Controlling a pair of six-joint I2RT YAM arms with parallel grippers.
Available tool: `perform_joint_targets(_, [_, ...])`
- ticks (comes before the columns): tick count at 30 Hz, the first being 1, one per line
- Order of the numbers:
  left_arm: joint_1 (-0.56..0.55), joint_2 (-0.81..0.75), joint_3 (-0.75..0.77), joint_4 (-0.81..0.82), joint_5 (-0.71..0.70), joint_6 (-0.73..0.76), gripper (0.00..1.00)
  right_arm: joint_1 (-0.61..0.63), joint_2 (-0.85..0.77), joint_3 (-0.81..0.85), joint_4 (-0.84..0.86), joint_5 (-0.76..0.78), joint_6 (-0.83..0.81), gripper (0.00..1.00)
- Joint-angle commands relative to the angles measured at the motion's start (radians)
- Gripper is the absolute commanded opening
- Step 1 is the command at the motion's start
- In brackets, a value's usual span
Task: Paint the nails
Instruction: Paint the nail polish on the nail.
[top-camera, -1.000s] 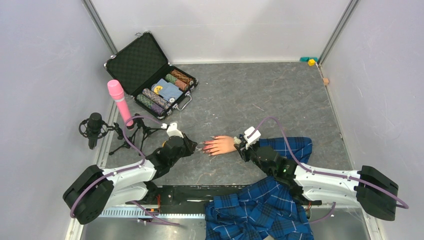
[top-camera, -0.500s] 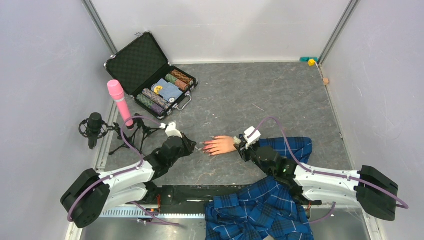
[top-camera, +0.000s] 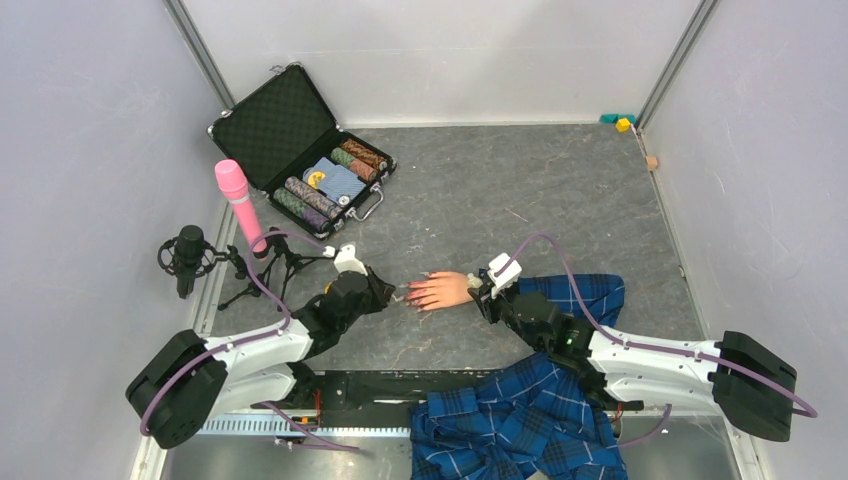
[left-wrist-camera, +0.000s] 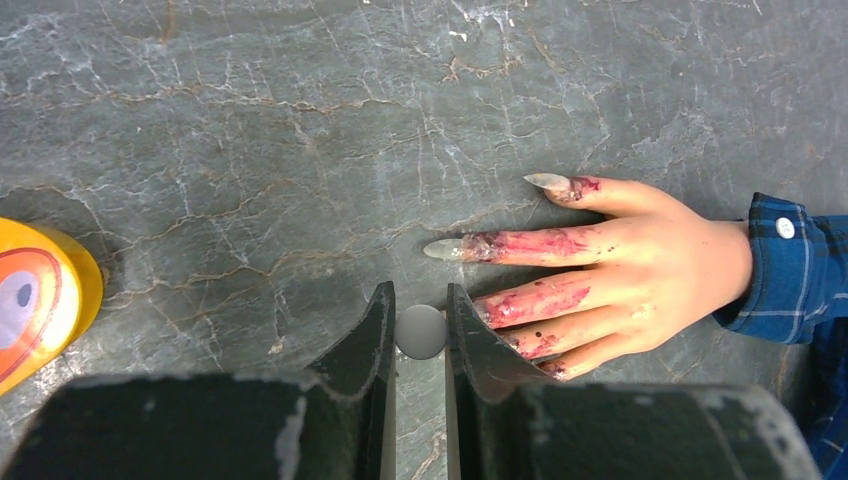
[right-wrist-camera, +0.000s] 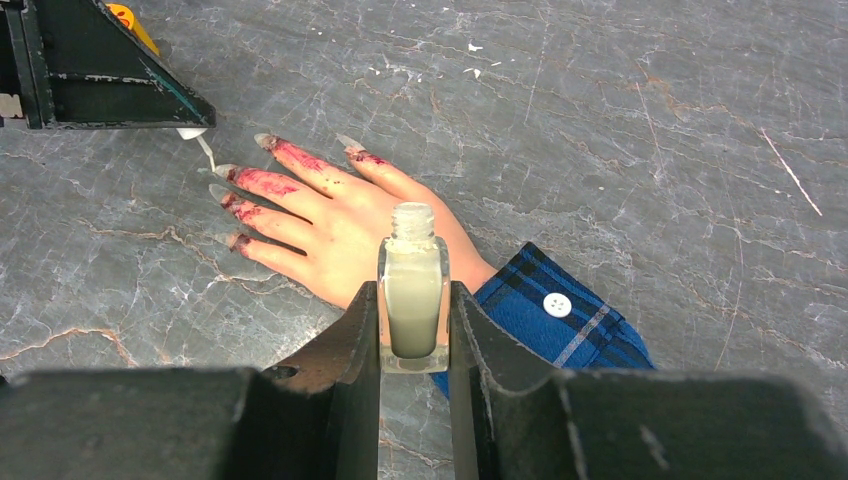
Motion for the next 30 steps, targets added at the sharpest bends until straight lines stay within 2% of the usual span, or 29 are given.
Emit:
perform_joint_targets(1, [-0.002,0.015,0.038,0.062,0.0,0.033,0.02,-0.001,0.001,-0.003,0.065,0.004,0.007,0.0])
perform_joint_targets(30, [-0.004,0.084,0.055,0.149,0.062,0.037,0.02,-0.001,0.001,-0.003,0.063,0.007,0.006,0.0])
